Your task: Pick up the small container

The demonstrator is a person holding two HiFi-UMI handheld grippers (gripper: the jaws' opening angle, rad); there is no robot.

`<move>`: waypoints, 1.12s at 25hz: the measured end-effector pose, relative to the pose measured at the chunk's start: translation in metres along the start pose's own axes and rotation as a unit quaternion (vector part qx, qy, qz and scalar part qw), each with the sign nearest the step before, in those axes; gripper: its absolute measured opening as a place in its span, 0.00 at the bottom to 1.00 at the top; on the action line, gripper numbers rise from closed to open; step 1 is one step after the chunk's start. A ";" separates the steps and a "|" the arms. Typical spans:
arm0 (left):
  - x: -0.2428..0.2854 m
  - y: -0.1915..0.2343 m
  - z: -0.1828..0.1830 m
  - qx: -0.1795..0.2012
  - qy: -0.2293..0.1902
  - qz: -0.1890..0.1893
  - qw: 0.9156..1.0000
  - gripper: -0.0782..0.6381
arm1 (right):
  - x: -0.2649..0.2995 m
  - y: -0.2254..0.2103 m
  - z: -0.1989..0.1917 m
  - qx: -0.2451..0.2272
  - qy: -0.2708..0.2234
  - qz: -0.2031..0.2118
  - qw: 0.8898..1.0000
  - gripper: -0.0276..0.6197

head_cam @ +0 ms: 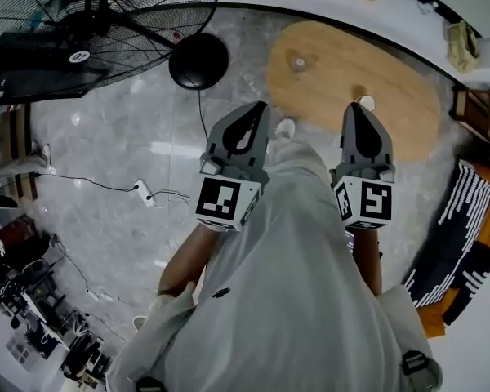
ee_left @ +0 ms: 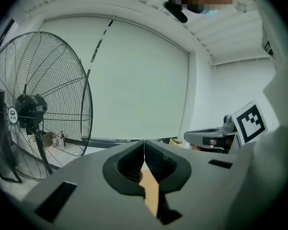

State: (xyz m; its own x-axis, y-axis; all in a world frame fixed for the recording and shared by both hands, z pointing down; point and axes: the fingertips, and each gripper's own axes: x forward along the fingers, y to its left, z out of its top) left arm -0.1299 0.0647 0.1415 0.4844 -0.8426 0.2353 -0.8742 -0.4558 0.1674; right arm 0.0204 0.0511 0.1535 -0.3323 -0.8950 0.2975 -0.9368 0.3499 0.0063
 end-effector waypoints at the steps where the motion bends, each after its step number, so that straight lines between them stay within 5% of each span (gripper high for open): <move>1: 0.008 0.001 0.003 0.002 0.000 0.002 1.000 0.14 | 0.007 -0.005 0.002 0.001 0.000 0.003 1.000 0.05; 17: 0.091 0.000 0.020 0.032 0.019 -0.002 0.999 0.14 | 0.053 -0.059 -0.007 0.042 -0.001 0.001 0.999 0.05; 28: 0.102 0.019 -0.005 0.024 0.059 -0.007 0.998 0.14 | 0.076 -0.047 -0.012 0.050 0.019 0.010 0.999 0.05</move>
State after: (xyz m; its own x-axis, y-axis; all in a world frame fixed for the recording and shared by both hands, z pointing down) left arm -0.0967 -0.0288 0.1733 0.4951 -0.7971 0.3456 -0.8662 -0.4836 0.1255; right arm 0.0408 -0.0305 0.1872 -0.3487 -0.8766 0.3317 -0.9368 0.3368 -0.0949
